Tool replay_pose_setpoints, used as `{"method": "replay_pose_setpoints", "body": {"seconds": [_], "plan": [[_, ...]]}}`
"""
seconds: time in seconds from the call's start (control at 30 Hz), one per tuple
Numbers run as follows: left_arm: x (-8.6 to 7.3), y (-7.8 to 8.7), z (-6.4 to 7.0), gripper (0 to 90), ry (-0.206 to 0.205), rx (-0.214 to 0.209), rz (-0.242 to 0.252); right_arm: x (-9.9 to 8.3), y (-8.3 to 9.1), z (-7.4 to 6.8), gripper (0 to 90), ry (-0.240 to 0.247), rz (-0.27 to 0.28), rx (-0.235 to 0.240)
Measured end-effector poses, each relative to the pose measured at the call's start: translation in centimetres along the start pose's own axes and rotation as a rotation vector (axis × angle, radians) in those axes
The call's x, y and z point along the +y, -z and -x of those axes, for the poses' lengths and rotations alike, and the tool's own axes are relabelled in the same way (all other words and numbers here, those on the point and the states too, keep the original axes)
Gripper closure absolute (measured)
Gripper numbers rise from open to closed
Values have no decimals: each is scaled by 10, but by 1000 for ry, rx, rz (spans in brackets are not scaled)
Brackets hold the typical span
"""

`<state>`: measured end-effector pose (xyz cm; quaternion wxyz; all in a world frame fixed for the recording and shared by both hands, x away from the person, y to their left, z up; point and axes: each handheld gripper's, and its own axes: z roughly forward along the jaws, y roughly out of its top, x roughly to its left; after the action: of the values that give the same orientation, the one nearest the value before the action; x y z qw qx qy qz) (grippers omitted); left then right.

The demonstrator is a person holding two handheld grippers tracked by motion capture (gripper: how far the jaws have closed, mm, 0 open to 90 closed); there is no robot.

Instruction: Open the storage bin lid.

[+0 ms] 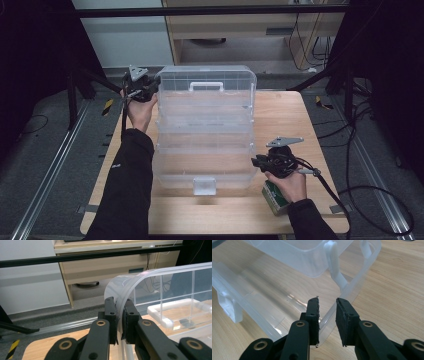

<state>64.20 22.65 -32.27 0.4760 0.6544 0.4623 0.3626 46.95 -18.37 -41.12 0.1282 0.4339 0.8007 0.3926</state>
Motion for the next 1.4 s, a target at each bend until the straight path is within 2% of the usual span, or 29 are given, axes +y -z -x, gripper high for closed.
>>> {"method": "replay_pose_setpoints", "body": {"seconds": [0.47, 0.7, 0.8, 0.87, 1.0, 1.03, 1.07, 1.1, 1.17, 1.23, 1.4], "plan": [[0, -16, -1, 843, 25, 12, -25, 1, 0, 0, 727, -3, -7, 4], [-1, -19, -4, 836, 16, 1, -26, 1, 0, 0, 728, 3, -8, 5], [-2, -21, -7, 756, 2, -14, -29, 1, 0, 1, 727, 7, -7, 5], [-2, -18, -11, 733, 11, -17, -29, 1, 0, 1, 727, 10, -7, 5], [-1, -5, -21, 696, 24, -1, -28, 2, 0, 1, 722, 13, -13, 5], [-2, 0, -23, 689, 26, 0, -25, 1, 0, 1, 748, 8, -9, -2], [-3, 4, -24, 680, 28, -1, -26, 1, 1, 2, 747, 13, -4, 16], [-4, 10, -26, 672, 32, -5, -29, 1, 1, 1, 748, 11, -6, 14], [-8, 21, -30, 651, 22, -7, -29, 1, 1, 1, 749, 9, -6, 12], [-13, 37, -35, 630, 46, -21, -25, 1, 2, 1, 749, 8, -6, 15], [-25, 69, -39, 578, 28, -53, -23, 1, 1, 1, 749, 5, -8, 16]]}}
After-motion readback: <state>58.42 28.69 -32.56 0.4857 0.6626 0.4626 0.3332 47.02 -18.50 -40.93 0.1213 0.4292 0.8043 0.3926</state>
